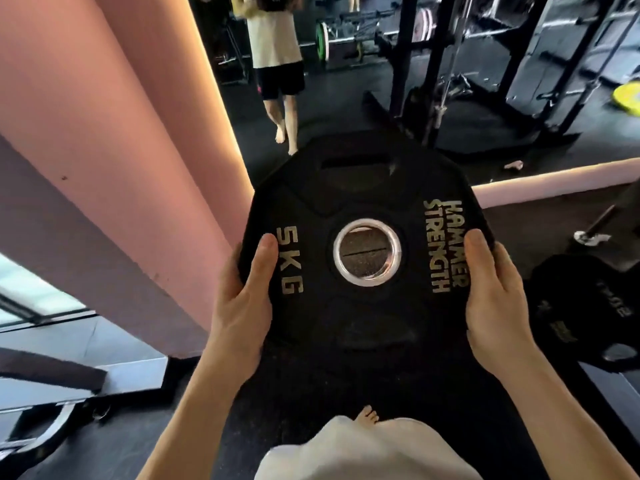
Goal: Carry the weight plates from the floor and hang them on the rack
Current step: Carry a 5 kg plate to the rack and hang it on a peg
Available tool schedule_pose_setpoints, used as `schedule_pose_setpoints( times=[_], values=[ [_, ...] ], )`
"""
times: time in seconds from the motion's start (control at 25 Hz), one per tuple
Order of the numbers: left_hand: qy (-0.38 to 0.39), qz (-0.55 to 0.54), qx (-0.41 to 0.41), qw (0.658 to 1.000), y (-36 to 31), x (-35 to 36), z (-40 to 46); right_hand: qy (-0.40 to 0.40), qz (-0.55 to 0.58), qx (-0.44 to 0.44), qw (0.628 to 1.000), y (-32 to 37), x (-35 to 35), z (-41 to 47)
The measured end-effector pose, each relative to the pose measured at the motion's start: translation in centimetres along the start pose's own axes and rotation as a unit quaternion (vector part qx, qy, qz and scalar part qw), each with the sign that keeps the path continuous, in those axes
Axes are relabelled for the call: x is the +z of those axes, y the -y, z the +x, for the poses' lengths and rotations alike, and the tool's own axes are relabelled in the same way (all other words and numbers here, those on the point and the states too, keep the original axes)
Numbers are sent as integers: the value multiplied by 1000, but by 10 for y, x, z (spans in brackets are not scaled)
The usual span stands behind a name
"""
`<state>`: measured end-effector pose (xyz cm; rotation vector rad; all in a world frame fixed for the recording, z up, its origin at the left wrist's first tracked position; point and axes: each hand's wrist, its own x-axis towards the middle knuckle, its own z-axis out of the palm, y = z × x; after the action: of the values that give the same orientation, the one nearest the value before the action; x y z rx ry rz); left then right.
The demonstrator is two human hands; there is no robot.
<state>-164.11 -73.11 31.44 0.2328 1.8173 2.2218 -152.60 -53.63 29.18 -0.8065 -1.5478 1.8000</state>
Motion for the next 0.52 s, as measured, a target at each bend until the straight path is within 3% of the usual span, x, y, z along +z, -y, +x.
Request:
schedule_pose_setpoints(
  times=[0.12,0.28,0.52],
  values=[
    [39,10,3,999,-2,34,62,-61,-2,-12,998,10,1,46],
    [147,13,-11,989,-4,81,125,-149,8,-36,988,19,-7,87],
    [323,10,-34,946,7,164,211,-324,7,-73,943,33,-17,122]
  ],
)
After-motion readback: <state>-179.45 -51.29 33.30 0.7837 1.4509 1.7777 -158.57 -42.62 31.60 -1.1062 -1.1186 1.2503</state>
